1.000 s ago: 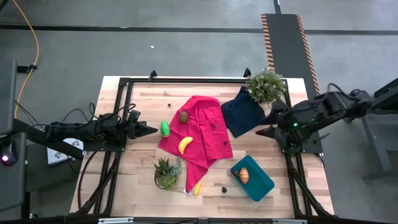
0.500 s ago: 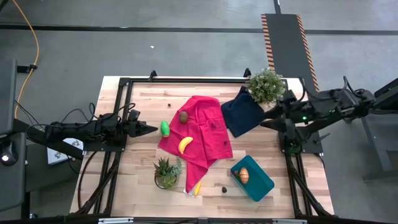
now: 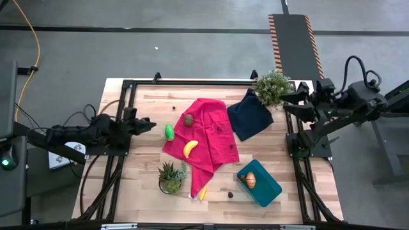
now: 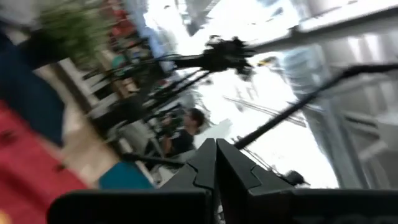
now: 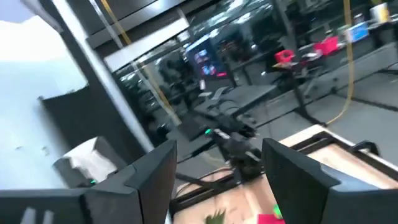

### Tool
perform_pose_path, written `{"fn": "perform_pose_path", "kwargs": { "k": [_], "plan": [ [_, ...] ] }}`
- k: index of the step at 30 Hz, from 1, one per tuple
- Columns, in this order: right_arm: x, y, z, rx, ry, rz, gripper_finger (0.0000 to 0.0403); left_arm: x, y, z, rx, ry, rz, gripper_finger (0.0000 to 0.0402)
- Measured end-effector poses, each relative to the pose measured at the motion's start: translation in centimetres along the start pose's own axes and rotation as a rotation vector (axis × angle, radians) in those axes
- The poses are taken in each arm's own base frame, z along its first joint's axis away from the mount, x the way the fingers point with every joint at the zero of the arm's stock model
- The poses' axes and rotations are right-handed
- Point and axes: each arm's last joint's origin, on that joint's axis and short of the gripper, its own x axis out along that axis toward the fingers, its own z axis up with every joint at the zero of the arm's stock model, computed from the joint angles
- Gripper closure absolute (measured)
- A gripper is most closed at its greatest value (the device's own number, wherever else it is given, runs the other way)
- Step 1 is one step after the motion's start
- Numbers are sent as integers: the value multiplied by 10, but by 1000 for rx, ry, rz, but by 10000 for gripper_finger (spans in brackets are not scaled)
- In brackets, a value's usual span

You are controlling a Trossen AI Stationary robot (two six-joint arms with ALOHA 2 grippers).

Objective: Pick and placing Produce into tupperware
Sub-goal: Put the green corn into the blue bin

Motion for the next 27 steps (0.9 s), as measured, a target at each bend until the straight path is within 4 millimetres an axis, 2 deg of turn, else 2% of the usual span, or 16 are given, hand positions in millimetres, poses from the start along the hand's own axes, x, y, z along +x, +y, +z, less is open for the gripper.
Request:
{"fn": "perform_pose_path", "kwargs": {
  "k": [5,12,17,22,27],
  "plan": [
    [0,-12,-23,45,-21,-65,176,0,-36,19,139,47,-22,401],
    [-3,-25,-51,136,-47,-70,176,-14,-96,56,372,117,198,401],
    [-6,-35,-68,195,-57,-91,176,-20,-134,81,408,114,366,401],
    [-6,-41,-81,225,-54,-122,176,-9,-163,99,401,173,482,401],
    [-7,-44,-88,242,-45,-127,176,16,-178,109,424,266,666,396]
  ]
}}
